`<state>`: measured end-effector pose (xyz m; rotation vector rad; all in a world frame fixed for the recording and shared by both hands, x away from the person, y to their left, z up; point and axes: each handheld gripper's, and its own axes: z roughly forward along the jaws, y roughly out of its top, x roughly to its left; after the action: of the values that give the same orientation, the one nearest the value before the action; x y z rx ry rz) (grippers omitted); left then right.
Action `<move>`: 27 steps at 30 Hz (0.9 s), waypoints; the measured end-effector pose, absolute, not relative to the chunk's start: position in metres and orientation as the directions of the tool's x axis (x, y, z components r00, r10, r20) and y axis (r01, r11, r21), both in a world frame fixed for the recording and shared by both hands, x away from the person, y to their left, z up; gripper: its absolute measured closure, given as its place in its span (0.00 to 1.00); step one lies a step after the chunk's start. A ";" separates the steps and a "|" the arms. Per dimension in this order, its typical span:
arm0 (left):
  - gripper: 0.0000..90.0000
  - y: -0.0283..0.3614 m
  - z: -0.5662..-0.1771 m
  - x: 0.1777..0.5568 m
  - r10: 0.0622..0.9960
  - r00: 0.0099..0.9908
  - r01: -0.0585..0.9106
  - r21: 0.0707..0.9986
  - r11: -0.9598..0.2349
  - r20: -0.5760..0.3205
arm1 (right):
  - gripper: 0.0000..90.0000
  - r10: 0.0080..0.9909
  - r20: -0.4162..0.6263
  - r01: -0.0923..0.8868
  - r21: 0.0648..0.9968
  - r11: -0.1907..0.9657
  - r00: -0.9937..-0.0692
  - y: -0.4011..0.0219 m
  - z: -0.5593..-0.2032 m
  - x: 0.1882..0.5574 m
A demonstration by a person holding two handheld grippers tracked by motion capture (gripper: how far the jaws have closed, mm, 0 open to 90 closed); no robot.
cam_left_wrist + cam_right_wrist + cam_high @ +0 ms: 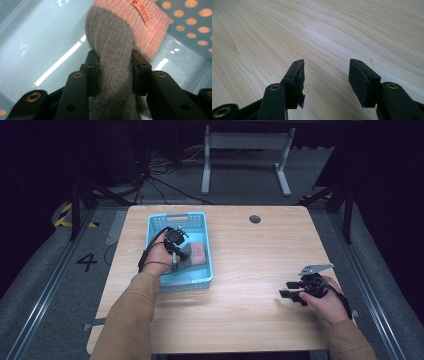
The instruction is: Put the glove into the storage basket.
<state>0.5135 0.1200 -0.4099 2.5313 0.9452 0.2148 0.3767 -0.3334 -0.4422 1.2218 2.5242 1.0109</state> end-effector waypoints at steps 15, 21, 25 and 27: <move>0.55 0.115 -0.424 0.527 0.658 0.748 0.549 0.475 -0.688 0.089 | 0.51 0.748 0.140 0.634 0.644 0.429 -0.649 -0.337 -0.442 0.373; 0.40 0.121 -0.425 0.525 0.683 0.721 0.521 0.557 -0.647 0.117 | 0.51 0.744 0.139 0.629 0.647 0.432 -0.654 -0.336 -0.441 0.374; 0.37 0.122 -0.418 0.520 0.707 0.695 0.516 0.591 -0.619 0.134 | 0.50 0.739 0.137 0.623 0.649 0.437 -0.660 -0.333 -0.440 0.375; 0.36 0.123 -0.412 0.515 0.716 0.687 0.512 0.620 -0.595 0.120 | 0.50 0.734 0.134 0.619 0.650 0.442 -0.665 -0.331 -0.440 0.377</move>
<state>0.5155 0.1225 -0.4116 2.3428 0.9409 0.4872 0.3768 -0.3308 -0.4401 1.1949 2.5213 1.0288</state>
